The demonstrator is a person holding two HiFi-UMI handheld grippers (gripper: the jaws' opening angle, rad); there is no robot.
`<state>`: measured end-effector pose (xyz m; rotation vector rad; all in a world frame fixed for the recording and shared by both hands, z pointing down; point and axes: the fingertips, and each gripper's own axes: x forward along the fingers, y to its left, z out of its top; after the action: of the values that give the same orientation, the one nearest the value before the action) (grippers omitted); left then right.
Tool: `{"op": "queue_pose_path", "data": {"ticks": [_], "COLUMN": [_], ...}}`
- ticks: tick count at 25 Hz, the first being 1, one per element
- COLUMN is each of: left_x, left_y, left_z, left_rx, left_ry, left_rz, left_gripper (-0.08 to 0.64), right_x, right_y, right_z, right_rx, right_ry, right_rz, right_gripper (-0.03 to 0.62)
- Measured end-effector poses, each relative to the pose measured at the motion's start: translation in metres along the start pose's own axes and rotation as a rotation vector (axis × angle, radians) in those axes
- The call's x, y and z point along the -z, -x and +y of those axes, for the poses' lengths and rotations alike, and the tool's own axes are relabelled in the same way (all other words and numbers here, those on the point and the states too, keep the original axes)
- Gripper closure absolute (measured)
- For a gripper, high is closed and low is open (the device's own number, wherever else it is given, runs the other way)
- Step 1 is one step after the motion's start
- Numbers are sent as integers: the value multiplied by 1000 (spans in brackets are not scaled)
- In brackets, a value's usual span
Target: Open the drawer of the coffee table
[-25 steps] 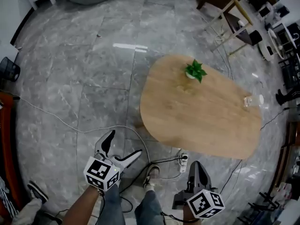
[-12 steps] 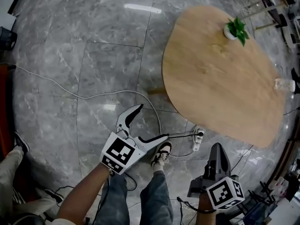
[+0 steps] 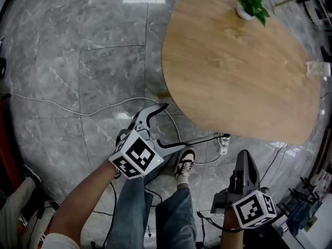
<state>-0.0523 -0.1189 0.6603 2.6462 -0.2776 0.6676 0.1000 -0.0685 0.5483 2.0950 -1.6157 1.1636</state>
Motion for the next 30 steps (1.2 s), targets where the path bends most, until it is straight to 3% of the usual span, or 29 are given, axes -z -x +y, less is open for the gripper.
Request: {"op": "queue_pose_path", "data": {"ticks": [4, 16, 30], "left_x": [16, 12, 5], "left_y": [-14, -46, -69], "left_z": [2, -2, 14], "left_rx": [60, 173, 132], "left_ry": [-100, -258, -243], "left_rz": [49, 51, 22], "left_gripper": [60, 80, 191], "right_x": [6, 42, 39], "right_y": [4, 13, 0], "right_z": [-7, -50, -70], "right_rx": [30, 141, 159], "right_ry": [-43, -165, -180], "right_rz": [-14, -20, -5], "right_gripper": [592, 592, 592]}}
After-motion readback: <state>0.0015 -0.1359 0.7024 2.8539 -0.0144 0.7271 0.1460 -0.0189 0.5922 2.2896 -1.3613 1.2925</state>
